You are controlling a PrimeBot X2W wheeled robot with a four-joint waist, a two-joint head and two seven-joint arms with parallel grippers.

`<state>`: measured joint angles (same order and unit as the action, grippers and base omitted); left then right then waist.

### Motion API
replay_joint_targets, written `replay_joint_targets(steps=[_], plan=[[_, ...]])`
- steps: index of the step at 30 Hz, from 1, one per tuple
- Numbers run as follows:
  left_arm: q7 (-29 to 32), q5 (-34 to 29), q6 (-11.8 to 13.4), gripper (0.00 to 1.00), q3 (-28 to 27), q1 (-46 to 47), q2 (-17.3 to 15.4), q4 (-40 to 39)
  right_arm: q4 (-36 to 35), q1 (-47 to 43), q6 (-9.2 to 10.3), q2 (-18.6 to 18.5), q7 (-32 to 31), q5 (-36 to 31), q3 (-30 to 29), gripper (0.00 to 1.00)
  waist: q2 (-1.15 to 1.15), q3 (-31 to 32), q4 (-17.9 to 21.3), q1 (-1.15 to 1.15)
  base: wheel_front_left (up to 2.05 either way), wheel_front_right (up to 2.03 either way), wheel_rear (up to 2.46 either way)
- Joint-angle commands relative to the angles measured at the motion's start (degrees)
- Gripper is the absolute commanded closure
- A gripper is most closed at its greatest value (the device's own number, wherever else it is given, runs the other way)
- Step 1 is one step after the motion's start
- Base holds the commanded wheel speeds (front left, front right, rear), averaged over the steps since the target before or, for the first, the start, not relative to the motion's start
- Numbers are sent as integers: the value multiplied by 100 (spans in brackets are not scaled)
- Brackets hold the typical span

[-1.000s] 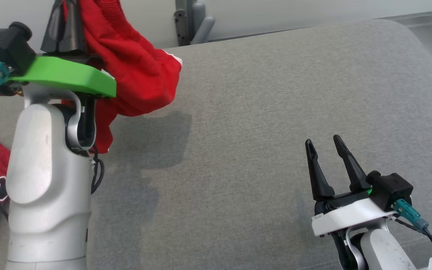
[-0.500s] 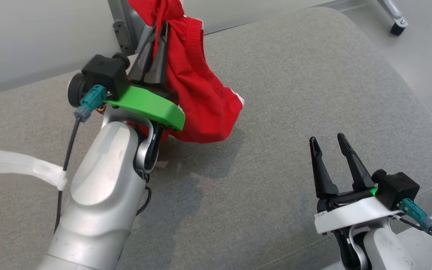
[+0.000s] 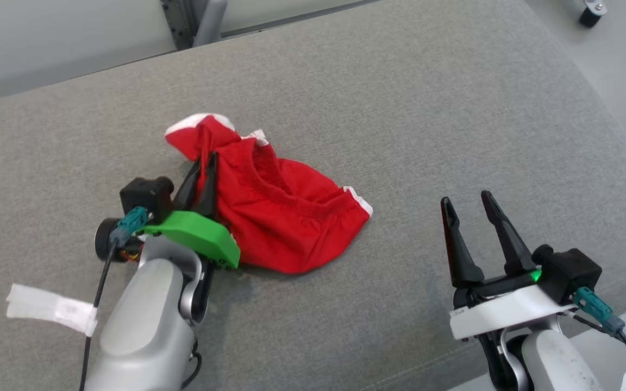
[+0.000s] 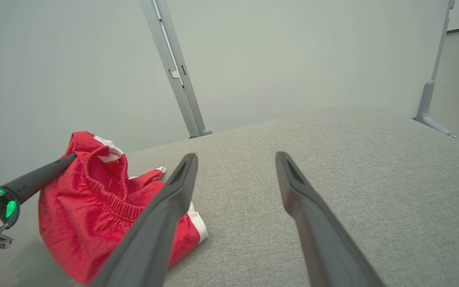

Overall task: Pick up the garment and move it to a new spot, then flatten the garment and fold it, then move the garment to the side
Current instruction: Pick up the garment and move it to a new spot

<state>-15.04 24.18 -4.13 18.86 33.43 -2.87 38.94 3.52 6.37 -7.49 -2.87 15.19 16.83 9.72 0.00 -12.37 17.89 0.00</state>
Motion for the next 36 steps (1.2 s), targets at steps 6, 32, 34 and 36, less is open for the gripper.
replay_joint_targets(steps=[6,32,34,36], plan=[[-16,-215,48,0,-571,-690,-25,-315,8,-67,0,-7,-6,-97,105,0,0,338,-426,0,0,0,0],[-9,-1558,296,0,-1276,-3740,-11,-3390,-149,-930,0,-7,-6,-1032,-128,0,0,1373,-1577,0,0,0,0],[-10,-1587,268,0,-1197,-3893,-9,-3406,-176,-1029,0,-7,-6,-1049,-177,0,0,1419,-1603,0,0,0,0],[-9,-1606,261,0,-1134,-4014,-10,-3403,-174,-1119,0,-7,-6,-1067,-194,0,0,1457,-1636,0,0,0,0]])
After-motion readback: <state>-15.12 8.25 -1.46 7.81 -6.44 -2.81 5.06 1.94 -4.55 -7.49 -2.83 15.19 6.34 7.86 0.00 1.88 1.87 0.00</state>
